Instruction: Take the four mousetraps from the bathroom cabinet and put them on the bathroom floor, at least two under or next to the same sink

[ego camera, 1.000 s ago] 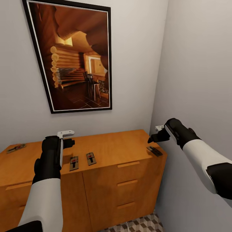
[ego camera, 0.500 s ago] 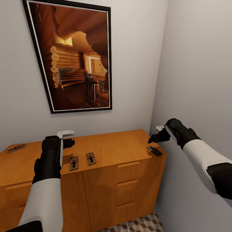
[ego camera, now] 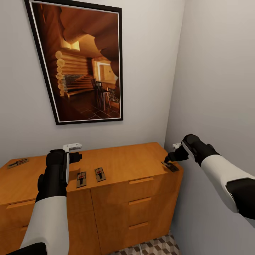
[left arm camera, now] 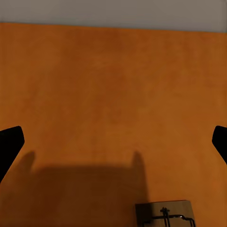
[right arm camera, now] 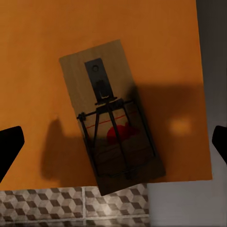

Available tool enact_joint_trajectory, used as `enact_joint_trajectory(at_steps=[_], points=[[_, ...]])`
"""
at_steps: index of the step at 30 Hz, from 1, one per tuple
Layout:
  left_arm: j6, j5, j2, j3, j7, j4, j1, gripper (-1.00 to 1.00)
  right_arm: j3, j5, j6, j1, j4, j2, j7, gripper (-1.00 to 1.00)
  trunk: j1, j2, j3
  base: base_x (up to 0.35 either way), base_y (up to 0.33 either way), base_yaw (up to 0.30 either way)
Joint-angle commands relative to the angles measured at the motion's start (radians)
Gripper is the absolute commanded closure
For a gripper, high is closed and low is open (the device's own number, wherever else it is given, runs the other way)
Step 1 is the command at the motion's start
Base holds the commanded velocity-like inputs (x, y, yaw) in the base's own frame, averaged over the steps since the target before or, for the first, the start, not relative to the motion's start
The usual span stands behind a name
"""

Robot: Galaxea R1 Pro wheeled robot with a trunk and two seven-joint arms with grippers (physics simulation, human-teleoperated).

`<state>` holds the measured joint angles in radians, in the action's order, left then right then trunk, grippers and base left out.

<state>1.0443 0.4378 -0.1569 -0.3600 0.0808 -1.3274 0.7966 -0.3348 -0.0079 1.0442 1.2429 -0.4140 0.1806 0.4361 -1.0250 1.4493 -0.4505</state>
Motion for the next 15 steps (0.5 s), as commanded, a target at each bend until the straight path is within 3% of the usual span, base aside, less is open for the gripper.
enact_joint_trajectory(at_steps=[1, 15], points=[[0.003, 0.009, -0.001, -0.002, 0.008, -0.001, 0.001, -1.00, -0.007, 0.000, 0.003, 0.001, 0.004, 0.001, 0.004, -1.00, 0.000, 0.001, -0.001, 0.000, 0.000, 0.000], [0.003, 0.009, -0.001, -0.002, 0.008, -0.001, 0.001, -1.00, -0.007, 0.000, 0.003, 0.001, 0.023, 0.000, 0.004, -1.00, 0.000, 0.001, -0.001, 0.000, 0.000, 0.000]])
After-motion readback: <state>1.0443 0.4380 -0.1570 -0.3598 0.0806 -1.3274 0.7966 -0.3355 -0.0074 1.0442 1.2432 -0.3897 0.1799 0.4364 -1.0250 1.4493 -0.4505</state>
